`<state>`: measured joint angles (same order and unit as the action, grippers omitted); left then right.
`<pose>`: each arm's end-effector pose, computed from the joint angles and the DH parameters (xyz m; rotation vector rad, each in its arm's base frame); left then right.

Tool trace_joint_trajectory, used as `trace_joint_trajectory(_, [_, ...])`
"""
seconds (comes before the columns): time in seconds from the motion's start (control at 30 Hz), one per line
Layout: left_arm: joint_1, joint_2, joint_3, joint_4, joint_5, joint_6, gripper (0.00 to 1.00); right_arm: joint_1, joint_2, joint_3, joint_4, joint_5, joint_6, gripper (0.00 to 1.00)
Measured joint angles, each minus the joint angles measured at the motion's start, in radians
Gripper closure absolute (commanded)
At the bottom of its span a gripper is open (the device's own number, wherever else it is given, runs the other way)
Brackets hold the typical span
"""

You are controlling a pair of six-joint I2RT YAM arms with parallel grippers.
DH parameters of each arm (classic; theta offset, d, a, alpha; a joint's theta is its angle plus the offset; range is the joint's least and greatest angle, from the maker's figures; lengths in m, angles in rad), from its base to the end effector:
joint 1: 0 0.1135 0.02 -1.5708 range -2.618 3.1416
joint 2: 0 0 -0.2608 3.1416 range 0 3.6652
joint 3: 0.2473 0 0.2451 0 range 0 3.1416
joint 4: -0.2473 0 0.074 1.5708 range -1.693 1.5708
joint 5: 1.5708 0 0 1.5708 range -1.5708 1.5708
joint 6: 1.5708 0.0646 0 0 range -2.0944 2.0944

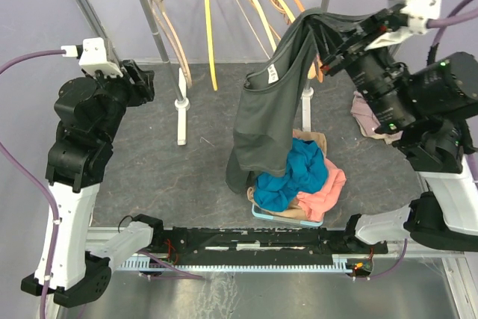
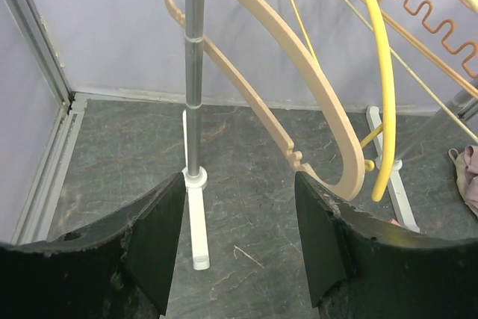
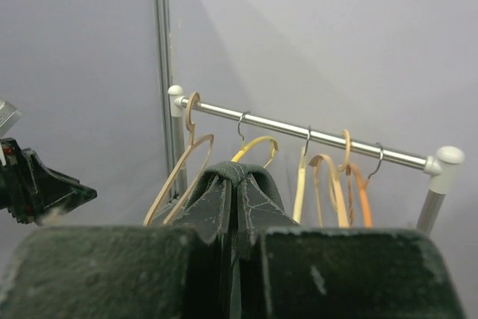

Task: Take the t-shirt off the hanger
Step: Place the hanger on the clothesline, then place the T-shirt in the bin.

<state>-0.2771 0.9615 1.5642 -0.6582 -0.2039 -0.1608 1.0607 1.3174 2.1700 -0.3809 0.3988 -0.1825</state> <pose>0.1667 -0.0338 0.5039 -0.0624 1.6266 -0.1711 0.1121 0.1490 0.6451 -0.3449 1.1035 0.5612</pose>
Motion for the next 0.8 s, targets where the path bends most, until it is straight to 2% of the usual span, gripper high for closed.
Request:
trace_joint_trajectory(0.43, [0.0, -0.007, 0.059, -0.003, 0.029, 0.0, 0.33, 0.0, -0.145, -0.004, 0.055, 0.083, -0.079, 0.99])
trace_joint_trajectory(0.8, [0.0, 0.0, 0.079, -0.006, 0.047, 0.0, 0.33, 0.0, -0.278, -0.081, 0.074, 0.179, -0.128, 0.99])
